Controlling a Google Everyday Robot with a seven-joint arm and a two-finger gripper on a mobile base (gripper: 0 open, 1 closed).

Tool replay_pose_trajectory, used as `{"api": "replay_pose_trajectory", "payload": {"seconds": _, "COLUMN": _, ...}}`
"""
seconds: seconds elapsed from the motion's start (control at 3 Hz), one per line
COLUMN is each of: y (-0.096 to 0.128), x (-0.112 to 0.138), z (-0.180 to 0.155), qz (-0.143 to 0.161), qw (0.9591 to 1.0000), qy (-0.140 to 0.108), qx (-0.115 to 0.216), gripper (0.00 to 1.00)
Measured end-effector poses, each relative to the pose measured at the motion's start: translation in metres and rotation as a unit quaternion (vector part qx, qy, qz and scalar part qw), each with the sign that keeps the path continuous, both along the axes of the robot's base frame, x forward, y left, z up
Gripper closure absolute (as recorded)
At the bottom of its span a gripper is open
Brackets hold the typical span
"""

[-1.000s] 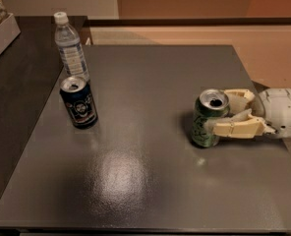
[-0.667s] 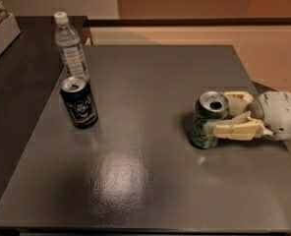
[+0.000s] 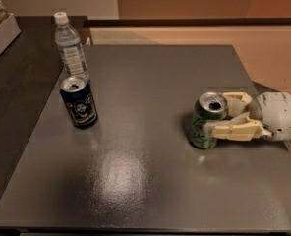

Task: Place green can upright

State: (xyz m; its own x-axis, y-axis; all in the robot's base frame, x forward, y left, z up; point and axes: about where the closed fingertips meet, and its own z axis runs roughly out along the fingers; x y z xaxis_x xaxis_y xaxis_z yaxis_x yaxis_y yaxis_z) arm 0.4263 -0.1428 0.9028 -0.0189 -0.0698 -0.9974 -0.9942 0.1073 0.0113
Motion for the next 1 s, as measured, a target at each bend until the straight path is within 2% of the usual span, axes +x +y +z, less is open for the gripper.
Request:
{"api": "replay_pose_trajectory", "payload": {"seconds": 0.33, "y": 0.0022, "x": 0.0000, "z": 0.0009, "qz": 0.002, "qw": 1.0000, "qy": -0.001, "qx": 0.000, "gripper": 0.13}}
{"api": "replay_pose_trajectory", "payload": {"seconds": 0.67, "y": 0.0045, "x": 0.0000, "z": 0.0018, "qz": 0.004, "qw": 1.0000, "qy": -0.002, "qx": -0.001, "gripper": 0.00}}
{"api": "replay_pose_trajectory", "payload": {"seconds": 1.0, "y": 0.0046, "x": 0.0000, "z": 0.0018, "qz": 0.004, "qw": 1.0000, "qy": -0.002, "qx": -0.001, "gripper": 0.00}}
